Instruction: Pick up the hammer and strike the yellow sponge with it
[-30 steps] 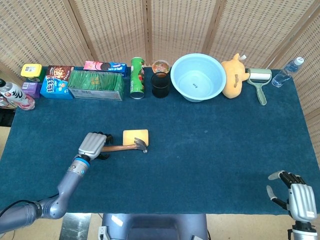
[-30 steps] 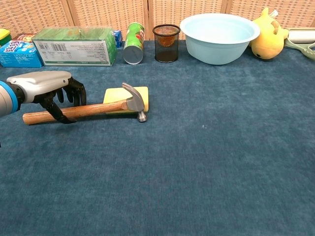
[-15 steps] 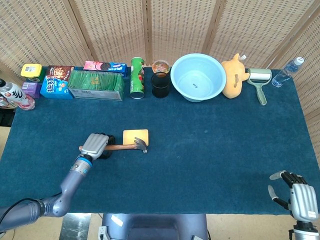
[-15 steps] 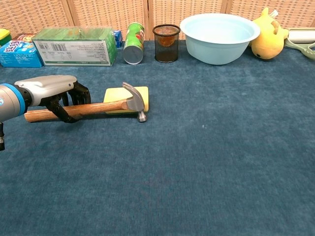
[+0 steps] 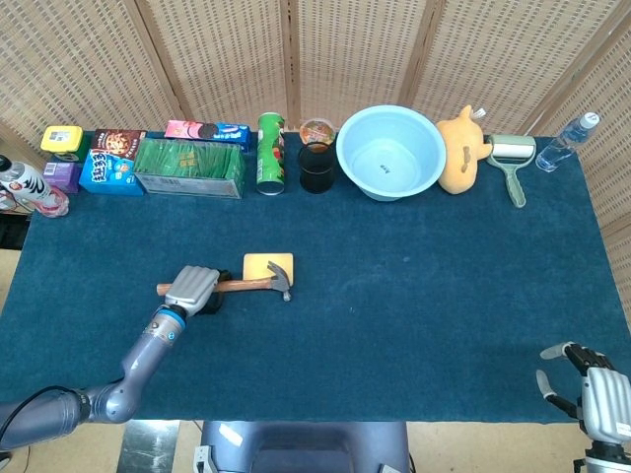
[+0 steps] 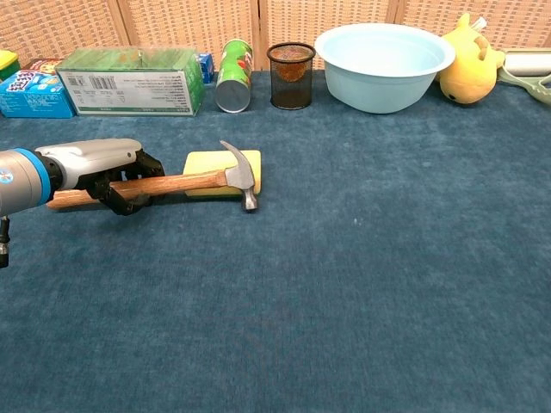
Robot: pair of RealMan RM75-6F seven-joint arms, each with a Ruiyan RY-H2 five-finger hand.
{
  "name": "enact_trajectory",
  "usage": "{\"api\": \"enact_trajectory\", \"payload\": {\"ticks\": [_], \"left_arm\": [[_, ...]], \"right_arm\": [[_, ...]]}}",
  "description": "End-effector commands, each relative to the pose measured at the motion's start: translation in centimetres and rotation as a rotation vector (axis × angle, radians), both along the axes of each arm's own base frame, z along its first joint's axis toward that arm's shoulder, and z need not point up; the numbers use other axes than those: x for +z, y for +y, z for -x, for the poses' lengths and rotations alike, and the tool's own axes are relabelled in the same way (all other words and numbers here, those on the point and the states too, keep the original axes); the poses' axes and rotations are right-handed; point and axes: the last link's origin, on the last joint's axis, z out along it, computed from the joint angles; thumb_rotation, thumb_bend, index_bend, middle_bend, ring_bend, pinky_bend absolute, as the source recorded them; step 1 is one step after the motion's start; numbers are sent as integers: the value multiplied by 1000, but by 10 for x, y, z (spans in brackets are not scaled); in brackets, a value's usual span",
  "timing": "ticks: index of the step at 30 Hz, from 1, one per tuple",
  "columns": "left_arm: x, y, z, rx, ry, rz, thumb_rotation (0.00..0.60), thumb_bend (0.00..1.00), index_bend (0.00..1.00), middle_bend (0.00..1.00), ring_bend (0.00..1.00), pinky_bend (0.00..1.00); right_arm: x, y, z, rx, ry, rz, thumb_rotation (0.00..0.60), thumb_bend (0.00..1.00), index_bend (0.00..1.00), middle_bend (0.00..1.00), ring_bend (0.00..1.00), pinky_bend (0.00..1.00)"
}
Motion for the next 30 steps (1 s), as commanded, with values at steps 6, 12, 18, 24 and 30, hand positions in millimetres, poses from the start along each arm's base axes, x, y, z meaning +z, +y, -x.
{"api": "enact_trajectory", "payload": {"ticks": [6, 12, 18, 24, 30], "left_arm": [[22, -7, -16, -13, -148, -6, 600, 727, 476, 467, 567, 604], [39, -19, -17, -48, -211, -22, 600, 729, 480, 471, 572, 684], [72, -27, -11, -79, -252, -97, 600, 733, 494, 486, 571, 700], [121, -26, -8, -107, -214, -132, 600, 732, 494, 487, 571, 700], [161, -17, -9, -142, -120, -213, 600, 725, 495, 488, 571, 700]], "right_arm": [[-4, -2, -2, -4, -9, -6, 600, 370, 472, 460, 425, 355], [-3, -5, -7, -1, 4, -5, 600, 369, 472, 460, 425, 356], [-2, -8, -13, -2, 19, -10, 600, 369, 472, 460, 426, 356], [-5, -13, -16, 2, 27, -32, 600, 370, 472, 460, 426, 356], [-6, -17, -17, 12, 25, -42, 600, 371, 472, 460, 427, 357]]}}
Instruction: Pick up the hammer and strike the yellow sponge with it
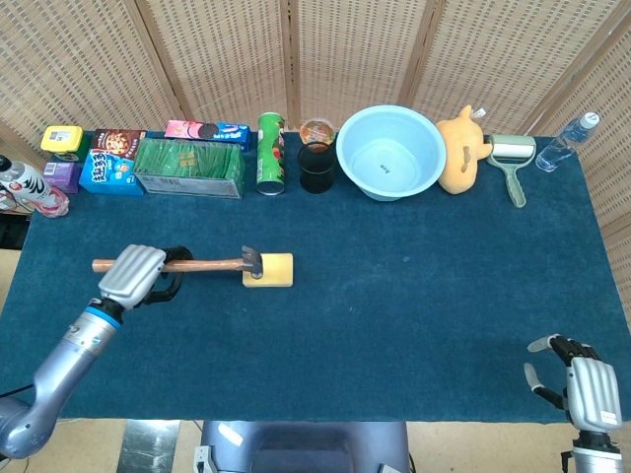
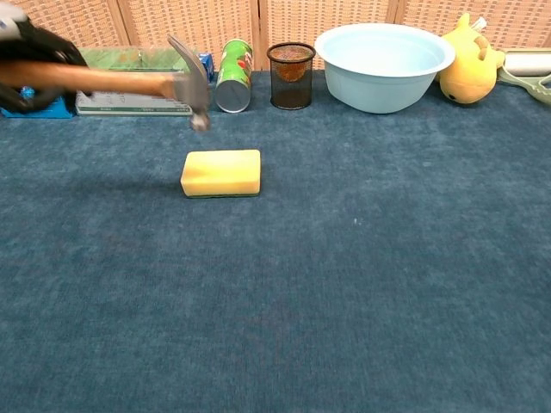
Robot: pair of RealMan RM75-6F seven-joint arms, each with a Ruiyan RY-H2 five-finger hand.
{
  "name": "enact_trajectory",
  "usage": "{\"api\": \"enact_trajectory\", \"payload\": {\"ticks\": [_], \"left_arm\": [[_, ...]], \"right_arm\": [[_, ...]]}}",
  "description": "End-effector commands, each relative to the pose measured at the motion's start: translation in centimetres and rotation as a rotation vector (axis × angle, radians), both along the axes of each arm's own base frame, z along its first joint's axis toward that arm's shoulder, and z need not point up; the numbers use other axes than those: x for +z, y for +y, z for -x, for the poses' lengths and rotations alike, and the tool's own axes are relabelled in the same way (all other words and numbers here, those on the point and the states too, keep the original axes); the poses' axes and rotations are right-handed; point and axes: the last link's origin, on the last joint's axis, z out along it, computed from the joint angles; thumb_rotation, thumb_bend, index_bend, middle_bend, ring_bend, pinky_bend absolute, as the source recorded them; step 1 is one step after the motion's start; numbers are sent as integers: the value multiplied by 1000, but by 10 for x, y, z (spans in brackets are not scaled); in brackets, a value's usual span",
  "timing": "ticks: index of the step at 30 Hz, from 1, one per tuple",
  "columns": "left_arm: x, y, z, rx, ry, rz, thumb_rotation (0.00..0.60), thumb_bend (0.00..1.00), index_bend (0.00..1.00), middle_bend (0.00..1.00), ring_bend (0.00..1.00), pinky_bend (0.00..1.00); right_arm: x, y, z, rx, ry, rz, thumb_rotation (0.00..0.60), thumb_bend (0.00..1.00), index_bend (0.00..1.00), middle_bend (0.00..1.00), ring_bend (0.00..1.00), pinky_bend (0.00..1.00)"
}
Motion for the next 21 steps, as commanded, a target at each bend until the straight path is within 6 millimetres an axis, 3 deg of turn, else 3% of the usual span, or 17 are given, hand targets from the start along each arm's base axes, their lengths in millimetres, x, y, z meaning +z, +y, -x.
{"api": "enact_trajectory", "payload": {"ticks": [1, 4, 8, 14, 21], "left_arm": [[19, 3, -3, -9, 35, -46, 600, 722, 495, 488, 571, 700], [29, 5, -4, -13, 37, -105, 600, 715, 495, 488, 572, 700], [22, 5, 0, 9, -2, -106, 600, 706, 495, 488, 572, 700], [2, 9, 9, 38, 24, -50, 600, 702, 495, 488, 571, 700], [-37, 17, 20, 61, 95, 21, 600, 699, 495, 488, 572, 702]], "right_arm": [[-1, -1, 0, 3, -3, -4, 600, 371, 472, 460, 427, 357], [-2, -2, 0, 7, -6, -8, 600, 369, 472, 460, 426, 357], [-1, 0, 0, 9, -5, -3, 600, 369, 472, 460, 427, 357], [2, 4, 2, -1, -5, 12, 600, 369, 472, 460, 426, 357], [4, 6, 5, -10, -8, 19, 600, 370, 471, 460, 426, 357]]}}
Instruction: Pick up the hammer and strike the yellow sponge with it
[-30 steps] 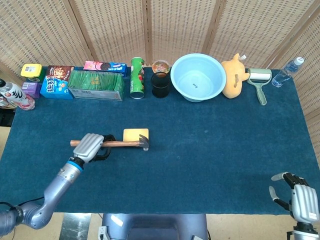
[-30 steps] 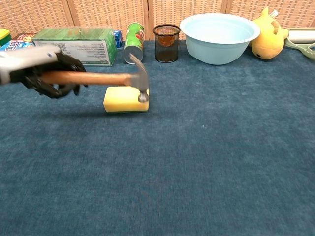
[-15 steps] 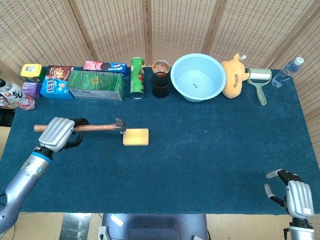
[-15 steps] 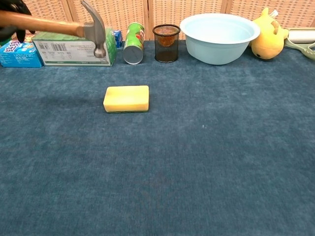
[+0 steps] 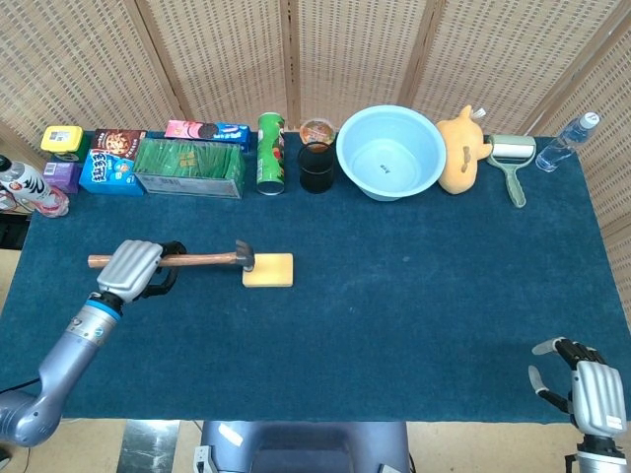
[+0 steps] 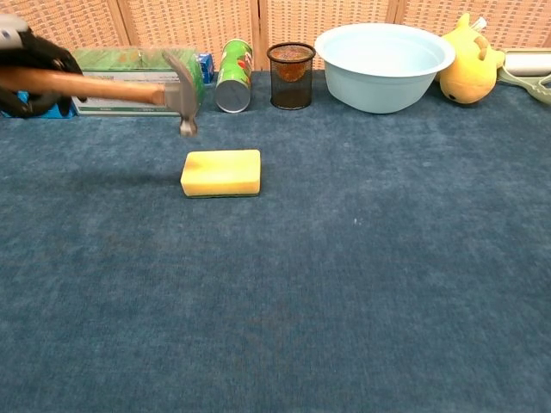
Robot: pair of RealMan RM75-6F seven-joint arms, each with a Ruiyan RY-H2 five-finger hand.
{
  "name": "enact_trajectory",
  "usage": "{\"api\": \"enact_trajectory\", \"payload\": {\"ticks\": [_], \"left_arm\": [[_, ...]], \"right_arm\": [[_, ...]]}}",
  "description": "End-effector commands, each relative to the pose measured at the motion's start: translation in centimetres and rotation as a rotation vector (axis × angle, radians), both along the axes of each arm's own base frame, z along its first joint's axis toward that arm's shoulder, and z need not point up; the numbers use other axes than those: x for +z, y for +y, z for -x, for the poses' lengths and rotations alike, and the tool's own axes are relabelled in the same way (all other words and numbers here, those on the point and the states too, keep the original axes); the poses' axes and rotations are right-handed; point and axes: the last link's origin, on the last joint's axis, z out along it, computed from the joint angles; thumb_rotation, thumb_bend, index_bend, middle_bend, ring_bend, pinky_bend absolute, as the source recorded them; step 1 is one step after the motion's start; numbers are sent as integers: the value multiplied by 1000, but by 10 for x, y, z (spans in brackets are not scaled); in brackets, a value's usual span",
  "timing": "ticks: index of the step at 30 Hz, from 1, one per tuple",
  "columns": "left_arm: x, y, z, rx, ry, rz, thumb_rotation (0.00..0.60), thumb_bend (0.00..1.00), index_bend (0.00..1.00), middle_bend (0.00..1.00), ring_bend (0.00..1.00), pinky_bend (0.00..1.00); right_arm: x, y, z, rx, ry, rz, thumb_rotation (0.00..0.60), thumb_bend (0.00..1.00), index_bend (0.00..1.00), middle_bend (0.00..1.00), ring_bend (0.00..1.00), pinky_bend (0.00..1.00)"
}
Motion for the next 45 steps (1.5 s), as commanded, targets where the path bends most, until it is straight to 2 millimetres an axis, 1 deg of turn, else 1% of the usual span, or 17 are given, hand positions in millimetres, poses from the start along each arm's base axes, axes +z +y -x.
{"api": "enact_trajectory", "payload": {"ticks": [1, 4, 6, 9, 11, 13, 14, 19, 23, 26, 27, 31, 34, 37, 42, 44, 45], "left_arm": [[-18, 4, 6, 11, 40, 22, 600, 696, 496, 488, 571, 702], [-31, 6, 9, 22, 66, 55, 600, 689, 495, 488, 571, 702], [-39, 8, 12, 21, 124, 84, 600, 685, 494, 488, 571, 702], [-40, 9, 10, 30, 133, 99, 600, 678, 495, 488, 571, 702], [-37, 10, 3, 27, 106, 87, 600, 680, 494, 488, 571, 702], [-24, 12, -14, 4, -50, -20, 600, 686, 495, 488, 572, 703], [-18, 9, -18, -17, -121, -63, 600, 690, 495, 488, 571, 703], [-1, 4, -20, -78, -234, -125, 600, 692, 495, 488, 572, 702], [-1, 2, -16, -84, -221, -111, 600, 687, 494, 488, 571, 702], [-8, 3, -11, -59, -198, -78, 600, 680, 494, 488, 571, 703], [-14, 4, -8, -44, -177, -55, 600, 679, 494, 488, 571, 703], [-26, 9, -5, -31, -140, -35, 600, 677, 494, 488, 572, 703], [-47, 19, -2, 5, -82, 8, 600, 674, 495, 488, 572, 702], [-59, 25, -1, 27, -35, 37, 600, 673, 494, 488, 571, 703], [-69, 27, 2, 50, 84, 97, 600, 677, 495, 488, 572, 702], [-68, 27, -1, 55, 95, 104, 600, 677, 495, 488, 572, 702], [-66, 27, -7, 49, 61, 80, 600, 677, 495, 488, 572, 702]], "right_arm": [[1, 0, 1, -1, 0, 3, 600, 370, 471, 460, 427, 357], [3, 2, 3, -11, 4, 9, 600, 370, 472, 461, 427, 357], [4, 4, 5, -25, 3, 14, 600, 371, 472, 461, 427, 357], [3, 5, 5, -24, 1, 12, 600, 370, 472, 461, 427, 357], [3, 6, 5, -23, 1, 13, 600, 370, 472, 461, 427, 356], [3, 7, 5, -19, 1, 19, 600, 370, 472, 461, 427, 357], [4, 7, 4, -17, 2, 20, 600, 370, 472, 461, 427, 357], [3, 7, 3, -14, 2, 20, 600, 370, 472, 460, 427, 357], [2, 7, 4, -16, 0, 19, 600, 369, 472, 460, 427, 356], [2, 7, 5, -18, -2, 18, 600, 370, 472, 460, 427, 357], [3, 7, 6, -23, -2, 18, 600, 370, 472, 460, 427, 357], [3, 7, 7, -28, -2, 21, 600, 369, 472, 460, 427, 357], [5, 7, 8, -31, 4, 23, 600, 370, 472, 461, 427, 357], [5, 8, 8, -34, 4, 24, 600, 372, 472, 460, 427, 357], [5, 9, 10, -45, 3, 27, 600, 369, 472, 461, 427, 357], [5, 9, 10, -45, 3, 27, 600, 370, 472, 460, 427, 357], [5, 9, 10, -43, 3, 27, 600, 370, 472, 461, 427, 357]]}}
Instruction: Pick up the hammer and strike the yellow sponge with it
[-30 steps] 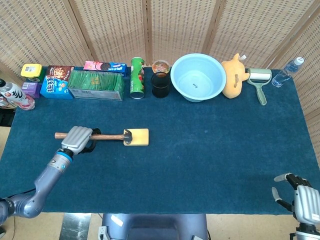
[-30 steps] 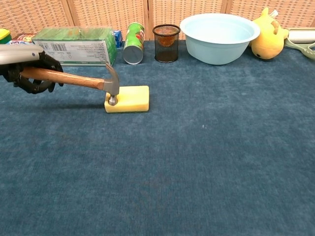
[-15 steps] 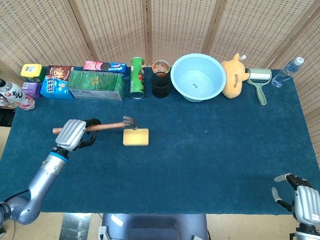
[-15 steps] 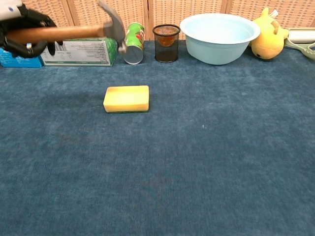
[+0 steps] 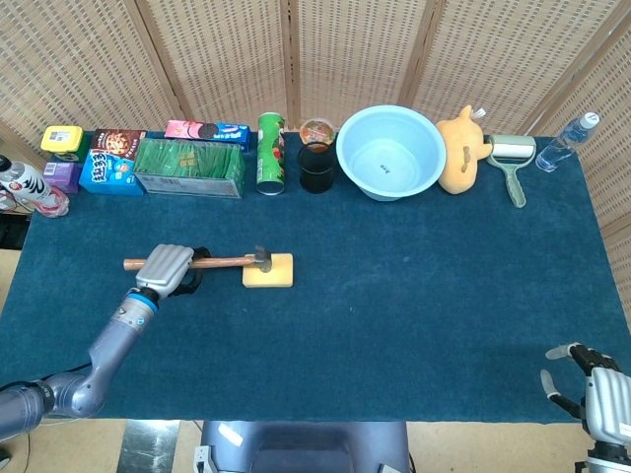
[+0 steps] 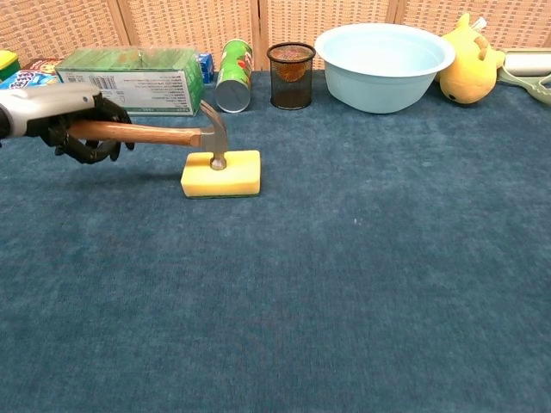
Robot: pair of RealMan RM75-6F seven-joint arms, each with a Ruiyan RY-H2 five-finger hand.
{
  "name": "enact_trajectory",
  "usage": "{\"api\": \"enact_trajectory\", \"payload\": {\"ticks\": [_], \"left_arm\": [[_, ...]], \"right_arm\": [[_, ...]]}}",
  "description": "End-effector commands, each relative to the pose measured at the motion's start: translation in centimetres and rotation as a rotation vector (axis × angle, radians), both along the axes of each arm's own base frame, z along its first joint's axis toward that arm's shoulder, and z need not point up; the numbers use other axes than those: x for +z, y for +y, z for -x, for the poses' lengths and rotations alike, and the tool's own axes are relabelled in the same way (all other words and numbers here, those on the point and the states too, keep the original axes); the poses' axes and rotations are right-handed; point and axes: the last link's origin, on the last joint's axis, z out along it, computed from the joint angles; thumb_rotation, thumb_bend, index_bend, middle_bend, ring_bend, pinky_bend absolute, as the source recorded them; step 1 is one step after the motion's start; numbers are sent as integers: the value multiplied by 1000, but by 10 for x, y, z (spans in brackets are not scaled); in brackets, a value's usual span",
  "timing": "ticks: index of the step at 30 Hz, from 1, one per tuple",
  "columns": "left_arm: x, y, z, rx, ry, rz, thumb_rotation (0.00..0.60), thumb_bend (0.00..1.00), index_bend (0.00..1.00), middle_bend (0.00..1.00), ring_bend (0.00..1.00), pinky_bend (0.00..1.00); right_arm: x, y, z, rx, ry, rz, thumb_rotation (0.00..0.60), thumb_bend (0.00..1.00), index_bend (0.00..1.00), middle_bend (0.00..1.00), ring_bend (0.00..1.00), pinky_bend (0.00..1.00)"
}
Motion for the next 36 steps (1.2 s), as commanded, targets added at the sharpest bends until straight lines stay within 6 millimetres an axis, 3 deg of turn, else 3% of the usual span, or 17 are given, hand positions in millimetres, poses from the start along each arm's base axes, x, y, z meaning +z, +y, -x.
{"api": "enact_trajectory", "payload": {"ticks": [1, 3, 8, 20, 25, 27, 29, 32, 34, 36], "left_arm": [[0, 0, -14, -12, -38, -19, 600, 678, 495, 489, 572, 702], [7, -2, -24, -36, -154, -102, 600, 678, 495, 490, 571, 703], [20, -11, -21, -74, -286, -144, 600, 672, 495, 490, 571, 702], [17, -52, 21, -3, -192, 80, 600, 648, 495, 490, 571, 694], [10, -55, 28, -7, -138, 81, 600, 631, 495, 490, 566, 577], [8, -53, 28, -27, -122, 62, 600, 606, 495, 490, 519, 506], [7, -53, 30, -42, -104, 46, 600, 527, 491, 482, 413, 421], [6, -54, 33, -44, -62, 45, 600, 339, 343, 350, 202, 263], [7, -54, 36, -38, -31, 40, 600, 232, 91, 200, 68, 160], [9, -54, 37, -34, -28, 17, 600, 191, 3, 138, 16, 132]], "right_arm": [[0, 0, 0, 2, 0, 1, 600, 371, 472, 460, 427, 357], [0, 0, -1, 4, 0, 2, 600, 372, 472, 460, 427, 357], [-1, 0, -2, 8, -2, 3, 600, 370, 471, 460, 427, 357], [-7, -5, -7, 29, 0, -22, 600, 370, 472, 461, 426, 357], [-8, -5, -9, 35, -1, -26, 600, 370, 471, 461, 426, 357], [-8, -5, -10, 37, -2, -26, 600, 370, 471, 461, 427, 357], [-8, -4, -9, 35, -2, -24, 600, 370, 471, 461, 427, 357], [-7, -4, -9, 33, -1, -21, 600, 370, 472, 460, 427, 357], [-6, -4, -9, 38, 0, -18, 600, 370, 472, 460, 427, 357], [-6, -4, -10, 43, 0, -20, 600, 369, 472, 461, 427, 357]]}}
